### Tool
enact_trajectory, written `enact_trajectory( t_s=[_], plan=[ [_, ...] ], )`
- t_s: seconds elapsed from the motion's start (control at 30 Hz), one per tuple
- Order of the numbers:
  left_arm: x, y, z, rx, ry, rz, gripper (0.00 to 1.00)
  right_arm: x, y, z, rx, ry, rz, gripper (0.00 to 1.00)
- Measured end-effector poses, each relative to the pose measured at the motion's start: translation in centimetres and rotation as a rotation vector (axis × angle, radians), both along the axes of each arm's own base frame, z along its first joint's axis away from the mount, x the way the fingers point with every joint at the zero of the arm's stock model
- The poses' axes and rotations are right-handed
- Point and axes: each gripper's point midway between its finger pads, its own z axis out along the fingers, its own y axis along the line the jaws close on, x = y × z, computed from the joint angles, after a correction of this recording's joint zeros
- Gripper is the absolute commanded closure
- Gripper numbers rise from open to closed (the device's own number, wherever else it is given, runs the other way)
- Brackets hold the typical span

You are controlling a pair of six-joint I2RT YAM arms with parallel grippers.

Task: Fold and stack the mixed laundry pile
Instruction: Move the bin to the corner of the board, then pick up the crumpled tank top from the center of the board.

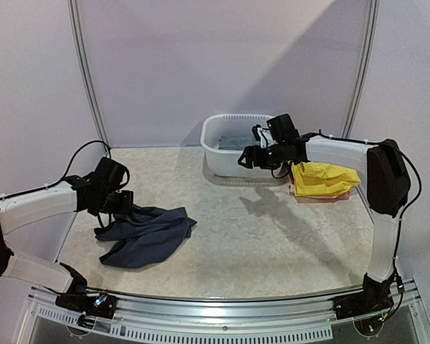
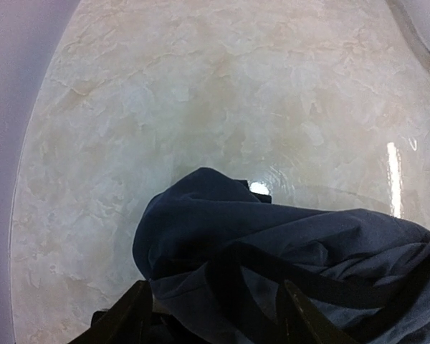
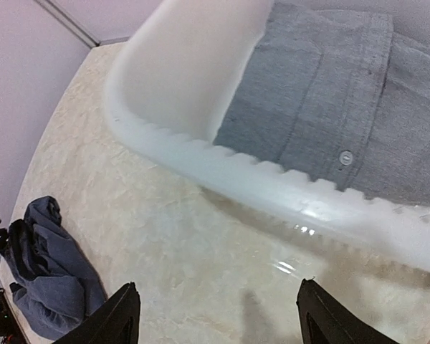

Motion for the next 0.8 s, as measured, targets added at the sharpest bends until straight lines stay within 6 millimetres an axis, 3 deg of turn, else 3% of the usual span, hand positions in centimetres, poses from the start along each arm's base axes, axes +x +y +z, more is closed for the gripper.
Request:
enact_trajectory(
  t_s=[0.13,0.3,0.4,0.57,0.67,0.73,0.8],
  plan=[
    [0.9,0.3,-1.1,0.000,0.013,0.018,0.52,-1.5,1.8,1.3,0.011,-0.026,0.050,0.24],
    [1.5,0.2,-2.2,-0.009,0.031,0.021,0.67,-3.1,2.6,0.0,-0.009,-0.007,0.084,0.24],
    [1.7,0.0,-2.8,-0.019,0.039,0.023,1.00,-3.6,2.4,-1.1,-0.025,0.015,0.088,0.24],
    [1.9,-0.2,-3.1,-0.026,0.042,0.016,1.00,-4.5,2.3,-2.4,-0.036,0.042,0.100,0.19],
    [2.0,0.1,-1.6,-0.030,0.000,0.029,1.00,-5.5,3.1,-2.9,-0.005,0.062,0.146,0.15],
    [1.9,0.6,0.7,-0.038,-0.067,0.049,1.00,-6.5,4.0,-3.2,0.031,0.069,0.197,0.14],
    [1.7,1.4,4.5,-0.060,-0.175,0.080,1.00,-7.5,4.8,-3.4,0.057,0.079,0.241,0.15]
  ],
)
